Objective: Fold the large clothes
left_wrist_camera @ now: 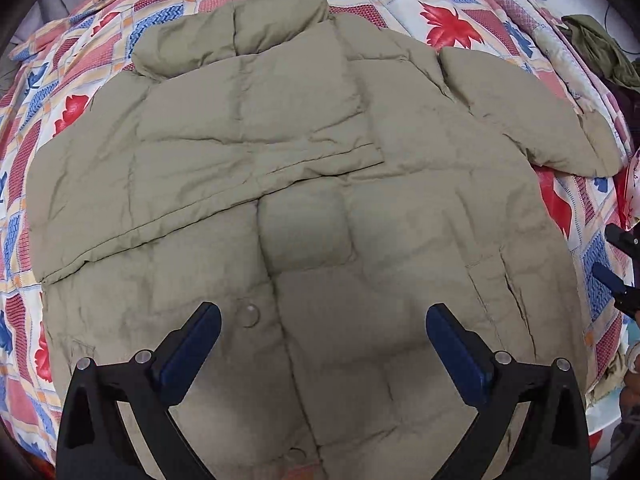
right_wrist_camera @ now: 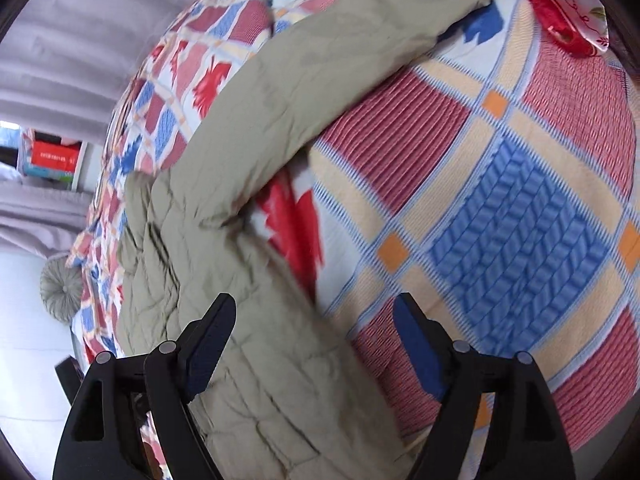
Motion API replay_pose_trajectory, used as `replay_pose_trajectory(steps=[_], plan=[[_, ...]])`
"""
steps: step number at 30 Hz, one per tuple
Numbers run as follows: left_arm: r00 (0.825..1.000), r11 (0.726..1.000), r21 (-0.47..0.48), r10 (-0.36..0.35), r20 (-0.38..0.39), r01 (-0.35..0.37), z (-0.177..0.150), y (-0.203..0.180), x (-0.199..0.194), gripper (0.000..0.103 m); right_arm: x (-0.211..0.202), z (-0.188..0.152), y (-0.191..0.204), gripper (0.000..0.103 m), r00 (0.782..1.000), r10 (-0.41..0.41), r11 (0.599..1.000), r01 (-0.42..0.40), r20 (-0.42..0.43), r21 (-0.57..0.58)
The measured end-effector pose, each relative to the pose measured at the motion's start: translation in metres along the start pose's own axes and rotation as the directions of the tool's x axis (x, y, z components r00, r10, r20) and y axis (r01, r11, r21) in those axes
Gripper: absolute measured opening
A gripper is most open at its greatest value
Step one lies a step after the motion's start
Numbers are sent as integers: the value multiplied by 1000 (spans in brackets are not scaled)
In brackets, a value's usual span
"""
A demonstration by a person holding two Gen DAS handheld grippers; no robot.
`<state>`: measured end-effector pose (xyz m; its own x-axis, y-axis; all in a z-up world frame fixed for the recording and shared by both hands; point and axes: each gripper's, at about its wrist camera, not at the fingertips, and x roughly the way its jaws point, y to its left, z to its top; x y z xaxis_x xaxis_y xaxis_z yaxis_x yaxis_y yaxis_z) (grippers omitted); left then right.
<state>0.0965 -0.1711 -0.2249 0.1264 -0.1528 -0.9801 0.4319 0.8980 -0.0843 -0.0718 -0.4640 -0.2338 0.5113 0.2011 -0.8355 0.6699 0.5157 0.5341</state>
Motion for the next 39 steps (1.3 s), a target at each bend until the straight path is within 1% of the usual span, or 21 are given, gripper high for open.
replay_pose_trajectory(steps=[4,7,11,15,22,27,29,32,35,36,37,38,39], plan=[[1000,1000,-20,23,3,-23,6,-15,6,103,-3,30,-24,83,1000,20,998,-21,22,51],[1000,999,-23,31,6,-31,9,-19,11,103,-4,51,-39,88,999,23,996,-26,39,84],[1000,999,-44,13,-12,-14,13,-25,16,103,-3,78,-55,88,996,40,991,-50,80,128],[1000,999,-52,13,-27,-14,15,-34,20,103,0,104,-68,89,988,79,979,-102,134,176],[1000,999,-51,-5,-23,4,27,-48,18,103,13,143,-80,89,966,154,942,-207,208,264],[1000,998,-64,-16,-25,14,37,-48,20,103,20,174,-86,89,946,199,905,-277,255,323],[1000,997,-76,-16,-19,14,42,-46,20,103,21,185,-86,89,939,202,893,-293,279,341],[1000,995,-96,-20,-7,19,47,-38,18,103,21,199,-89,89,924,227,867,-336,308,368],[1000,994,-110,-14,0,14,48,-29,16,103,26,207,-90,88,910,285,824,-393,301,407],[1000,993,-116,-10,2,10,48,-25,15,103,28,208,-89,81,904,305,809,-411,298,421],[1000,993,-121,-2,3,3,49,-22,14,103,29,209,-88,69,900,317,797,-424,299,430],[1000,992,-130,3,5,-3,49,-17,12,103,31,210,-86,30,899,326,789,-429,293,439],[1000,990,-139,2,9,-1,49,-11,11,103,33,211,-84,4,902,331,786,-426,276,448]])
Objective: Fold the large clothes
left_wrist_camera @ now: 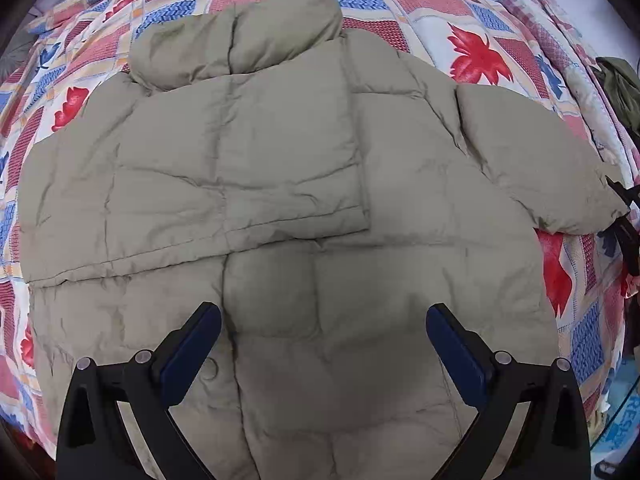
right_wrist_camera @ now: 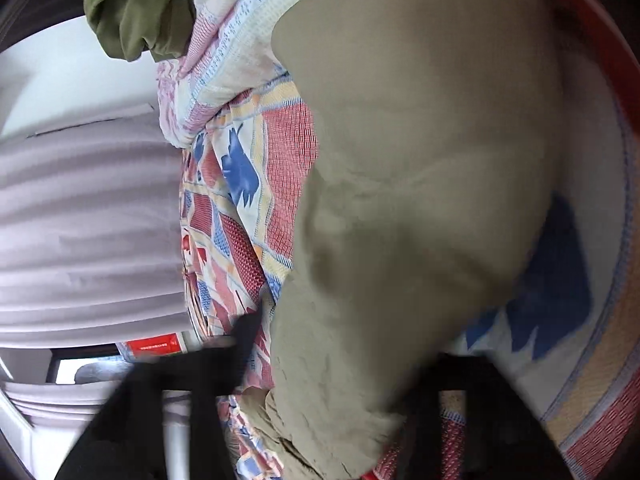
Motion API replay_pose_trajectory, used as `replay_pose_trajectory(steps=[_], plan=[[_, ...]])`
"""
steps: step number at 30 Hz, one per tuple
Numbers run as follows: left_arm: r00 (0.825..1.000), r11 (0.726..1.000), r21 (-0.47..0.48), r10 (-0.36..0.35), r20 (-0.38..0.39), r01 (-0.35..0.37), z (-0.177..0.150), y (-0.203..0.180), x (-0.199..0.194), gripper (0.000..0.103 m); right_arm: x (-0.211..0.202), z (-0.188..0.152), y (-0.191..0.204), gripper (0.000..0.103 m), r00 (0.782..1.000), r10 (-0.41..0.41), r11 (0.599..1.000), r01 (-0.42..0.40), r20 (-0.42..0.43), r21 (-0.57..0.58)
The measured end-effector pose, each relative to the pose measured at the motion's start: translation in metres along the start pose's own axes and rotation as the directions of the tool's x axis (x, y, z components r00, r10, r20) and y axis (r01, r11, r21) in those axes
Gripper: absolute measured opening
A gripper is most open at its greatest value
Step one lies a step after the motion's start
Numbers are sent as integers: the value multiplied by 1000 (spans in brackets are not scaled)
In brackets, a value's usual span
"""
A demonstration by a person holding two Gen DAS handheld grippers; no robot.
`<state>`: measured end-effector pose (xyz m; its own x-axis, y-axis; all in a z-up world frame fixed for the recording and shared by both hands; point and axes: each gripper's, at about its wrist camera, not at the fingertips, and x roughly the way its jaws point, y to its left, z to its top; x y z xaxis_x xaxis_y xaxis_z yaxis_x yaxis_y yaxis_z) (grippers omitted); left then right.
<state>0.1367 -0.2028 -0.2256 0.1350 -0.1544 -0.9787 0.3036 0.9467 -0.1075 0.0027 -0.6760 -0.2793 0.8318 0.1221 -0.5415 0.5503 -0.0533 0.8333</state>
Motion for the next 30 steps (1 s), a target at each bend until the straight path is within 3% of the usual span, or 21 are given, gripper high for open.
replay_pose_trajectory(steps=[3,8,12,14,17,20,22,26,30], plan=[[1000,1000,-23,-8,23,8,0,15,-7,103,3,-9,13,4,998,57,998,-57,-21,-24],[998,999,-48,3,66,0,5,47,-19,103,10,-48,72,4,985,142,970,-159,-98,-183],[994,996,-84,10,106,-1,6,75,-31,103,30,-105,128,5,961,172,916,-236,-214,-323],[992,995,-97,19,126,-7,6,90,-36,103,44,-146,160,5,948,151,866,-263,-279,-424],[988,992,-122,40,151,-22,5,117,-41,103,64,-214,192,5,931,87,771,-288,-353,-568],[985,987,-157,52,165,-25,-1,150,-45,103,91,-290,209,5,915,-25,649,-291,-402,-703],[983,983,-181,60,171,-29,-5,170,-46,103,113,-335,206,5,898,-91,607,-294,-431,-739],[982,974,-224,73,174,-33,-11,204,-44,103,155,-391,170,5,862,-198,629,-254,-467,-735],[980,974,-222,83,182,-41,-14,221,-40,103,197,-409,118,8,836,-322,660,-139,-445,-738]])
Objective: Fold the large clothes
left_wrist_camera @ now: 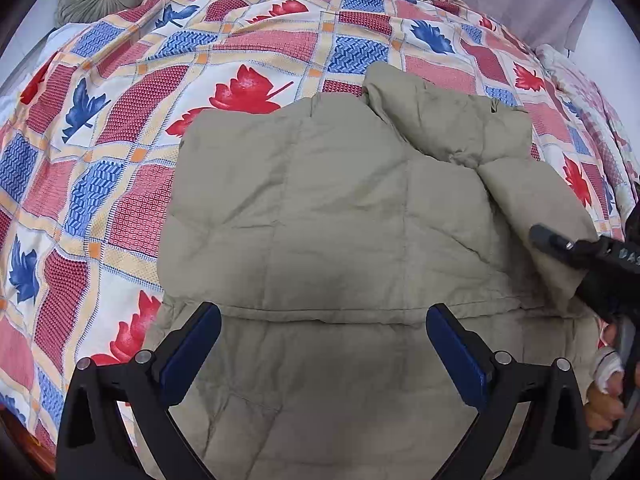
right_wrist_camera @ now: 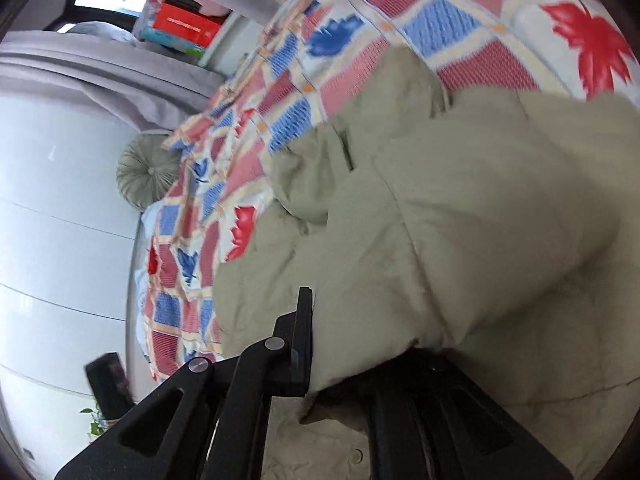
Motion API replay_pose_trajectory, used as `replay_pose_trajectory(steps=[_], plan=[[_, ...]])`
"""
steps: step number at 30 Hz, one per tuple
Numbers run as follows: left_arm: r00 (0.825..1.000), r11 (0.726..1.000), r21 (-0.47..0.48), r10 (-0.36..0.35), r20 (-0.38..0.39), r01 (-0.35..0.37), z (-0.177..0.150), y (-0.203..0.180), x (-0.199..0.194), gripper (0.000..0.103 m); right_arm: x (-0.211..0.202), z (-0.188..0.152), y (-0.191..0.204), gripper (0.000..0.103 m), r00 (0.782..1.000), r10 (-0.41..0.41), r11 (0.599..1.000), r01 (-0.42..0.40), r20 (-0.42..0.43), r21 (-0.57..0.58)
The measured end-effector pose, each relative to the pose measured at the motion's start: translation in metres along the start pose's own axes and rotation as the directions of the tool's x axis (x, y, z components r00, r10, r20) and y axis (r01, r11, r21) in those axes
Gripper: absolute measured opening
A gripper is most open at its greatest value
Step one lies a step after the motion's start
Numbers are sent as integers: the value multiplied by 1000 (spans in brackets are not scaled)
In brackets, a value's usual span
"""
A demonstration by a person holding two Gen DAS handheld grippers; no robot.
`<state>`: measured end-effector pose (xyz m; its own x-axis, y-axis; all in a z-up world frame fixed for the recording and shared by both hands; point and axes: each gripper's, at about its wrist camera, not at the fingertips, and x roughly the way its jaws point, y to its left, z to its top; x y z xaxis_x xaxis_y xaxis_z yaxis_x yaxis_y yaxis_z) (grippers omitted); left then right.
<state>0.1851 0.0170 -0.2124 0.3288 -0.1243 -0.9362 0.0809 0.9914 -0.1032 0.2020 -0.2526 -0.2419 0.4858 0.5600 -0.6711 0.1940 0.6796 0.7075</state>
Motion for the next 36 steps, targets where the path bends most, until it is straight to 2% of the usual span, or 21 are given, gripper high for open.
replay_pose_trajectory(steps=[4,5,7,8,9,12,14,20,22,24,25,26,28,31,33,36], plan=[[1000,1000,23,1,10,-1,2,4,7,103,30,-23,-35,9,995,-88,987,95,-55,129],[1000,1000,19,-9,5,9,3,3,10,103,31,-26,-42,17,995,-86,983,95,-58,158],[1000,999,15,-30,-3,30,4,0,13,103,25,-29,-44,40,997,-61,981,69,-55,180],[999,999,15,-41,-2,41,5,-4,13,103,20,-29,-40,63,997,-49,984,58,-56,168],[999,999,18,-49,-1,49,6,-7,13,103,15,-29,-35,73,998,-41,987,49,-56,152],[996,996,29,-88,8,88,11,-17,13,103,-10,-27,-16,72,999,-33,994,35,-20,102],[994,994,28,-108,8,108,17,-21,15,103,-34,-30,-13,72,999,-39,993,36,23,111],[991,991,11,-130,16,130,27,-17,17,103,-71,-22,-48,72,986,-93,960,53,137,274],[991,991,9,-131,17,131,27,-11,17,103,-75,-16,-63,60,981,-59,937,-9,182,351],[989,989,8,-145,23,144,27,-4,15,103,-73,-8,-74,15,978,-23,912,-65,208,404],[987,988,6,-156,27,156,27,0,13,103,-72,-3,-75,9,975,2,907,-95,221,411],[984,985,2,-173,33,173,27,5,11,103,-69,1,-70,9,973,22,910,-115,229,399],[974,975,-17,-223,43,224,28,16,6,103,-62,9,-42,9,974,60,946,-126,220,300],[960,959,-51,-274,58,277,29,33,0,103,-38,7,17,9,989,77,994,-86,128,67],[947,944,-83,-314,69,319,29,43,-4,103,-13,-7,51,9,998,55,997,-52,44,-64],[925,916,-133,-374,67,380,29,54,-5,103,27,-35,74,9,998,-21,987,11,-62,-157]])
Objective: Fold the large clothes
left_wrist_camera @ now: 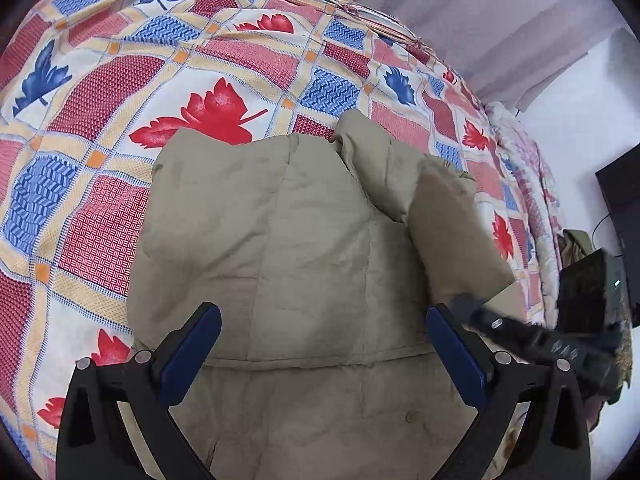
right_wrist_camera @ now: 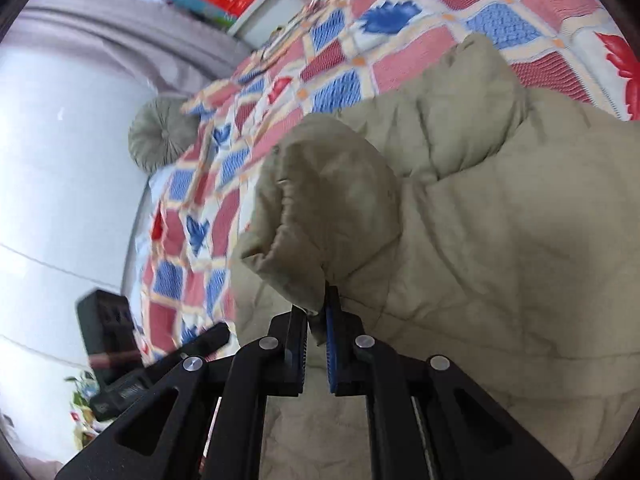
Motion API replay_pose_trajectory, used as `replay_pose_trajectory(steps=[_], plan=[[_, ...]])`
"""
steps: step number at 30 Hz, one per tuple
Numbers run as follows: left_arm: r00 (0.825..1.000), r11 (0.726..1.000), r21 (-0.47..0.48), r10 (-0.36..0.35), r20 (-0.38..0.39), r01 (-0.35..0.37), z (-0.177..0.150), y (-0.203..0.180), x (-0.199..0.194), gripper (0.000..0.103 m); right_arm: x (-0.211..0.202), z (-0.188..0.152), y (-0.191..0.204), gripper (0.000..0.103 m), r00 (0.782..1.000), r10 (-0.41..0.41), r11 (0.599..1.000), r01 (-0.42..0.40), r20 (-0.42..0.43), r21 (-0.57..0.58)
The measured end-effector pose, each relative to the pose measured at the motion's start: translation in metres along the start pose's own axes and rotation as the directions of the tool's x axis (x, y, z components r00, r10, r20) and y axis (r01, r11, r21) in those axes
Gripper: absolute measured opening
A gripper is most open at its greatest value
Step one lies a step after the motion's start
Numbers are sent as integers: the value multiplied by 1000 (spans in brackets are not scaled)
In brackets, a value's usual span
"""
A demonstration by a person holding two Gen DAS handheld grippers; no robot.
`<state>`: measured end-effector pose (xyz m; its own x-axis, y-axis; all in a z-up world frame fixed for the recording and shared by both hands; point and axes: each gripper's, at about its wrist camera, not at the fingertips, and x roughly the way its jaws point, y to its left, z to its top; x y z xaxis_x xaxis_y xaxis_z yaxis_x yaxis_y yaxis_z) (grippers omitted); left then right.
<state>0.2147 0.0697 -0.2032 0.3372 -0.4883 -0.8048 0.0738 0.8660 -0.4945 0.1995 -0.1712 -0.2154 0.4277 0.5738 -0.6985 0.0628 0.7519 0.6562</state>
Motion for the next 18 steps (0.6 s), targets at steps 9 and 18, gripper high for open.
replay_pose_trajectory(steps=[9,18], plan=[[991,993,-26,-114,-68,112,3,-16,26,103,37,-48,-23,73,986,33,995,-18,-165,93],[986,997,45,-60,-157,68,4,-54,92,85,-74,-67,-81,29,963,-264,963,266,-49,41]])
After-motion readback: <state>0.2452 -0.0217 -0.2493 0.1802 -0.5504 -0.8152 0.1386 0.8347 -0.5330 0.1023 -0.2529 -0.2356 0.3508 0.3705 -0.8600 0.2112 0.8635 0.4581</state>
